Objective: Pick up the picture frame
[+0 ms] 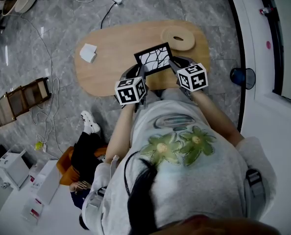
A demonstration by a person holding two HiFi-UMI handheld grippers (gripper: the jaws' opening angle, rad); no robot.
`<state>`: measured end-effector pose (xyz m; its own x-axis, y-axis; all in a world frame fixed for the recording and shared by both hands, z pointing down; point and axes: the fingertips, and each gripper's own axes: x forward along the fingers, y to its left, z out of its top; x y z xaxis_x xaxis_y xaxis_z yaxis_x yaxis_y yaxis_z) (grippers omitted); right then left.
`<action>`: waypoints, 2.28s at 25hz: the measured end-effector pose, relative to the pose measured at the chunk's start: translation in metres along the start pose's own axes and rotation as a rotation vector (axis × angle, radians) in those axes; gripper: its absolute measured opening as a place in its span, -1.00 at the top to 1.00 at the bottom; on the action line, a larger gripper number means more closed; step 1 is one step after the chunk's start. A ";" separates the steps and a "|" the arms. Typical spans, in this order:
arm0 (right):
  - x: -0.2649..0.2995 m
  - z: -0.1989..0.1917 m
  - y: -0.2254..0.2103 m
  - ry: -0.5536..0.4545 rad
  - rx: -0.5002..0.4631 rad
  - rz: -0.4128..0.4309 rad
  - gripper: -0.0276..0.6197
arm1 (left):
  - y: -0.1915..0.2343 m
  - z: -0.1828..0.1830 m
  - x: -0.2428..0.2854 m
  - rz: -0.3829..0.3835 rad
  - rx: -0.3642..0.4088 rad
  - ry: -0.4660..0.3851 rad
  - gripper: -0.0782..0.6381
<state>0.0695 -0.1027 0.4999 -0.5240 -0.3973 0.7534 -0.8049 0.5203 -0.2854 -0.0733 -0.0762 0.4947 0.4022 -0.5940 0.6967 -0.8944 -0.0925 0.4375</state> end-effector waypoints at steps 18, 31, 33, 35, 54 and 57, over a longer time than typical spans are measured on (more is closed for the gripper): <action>-0.025 0.034 0.021 -0.089 -0.022 0.020 0.65 | -0.008 0.030 -0.036 -0.005 0.029 -0.067 0.53; -0.035 0.041 0.026 -0.113 -0.041 0.029 0.65 | -0.013 0.034 -0.047 0.003 0.035 -0.103 0.53; -0.036 0.042 0.026 -0.120 -0.041 0.026 0.65 | -0.014 0.036 -0.047 0.003 0.040 -0.108 0.53; -0.038 0.044 0.026 -0.128 -0.041 0.023 0.65 | -0.015 0.038 -0.047 0.004 0.047 -0.114 0.53; -0.042 0.047 0.014 -0.134 -0.036 0.003 0.65 | -0.026 0.046 -0.041 0.011 0.086 -0.121 0.53; -0.041 0.046 0.011 -0.130 -0.032 0.002 0.65 | -0.028 0.046 -0.038 0.012 0.085 -0.115 0.53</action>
<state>0.0698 -0.1152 0.4385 -0.5590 -0.4895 0.6693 -0.7954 0.5445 -0.2660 -0.0726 -0.0875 0.4303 0.3710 -0.6826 0.6296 -0.9143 -0.1498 0.3763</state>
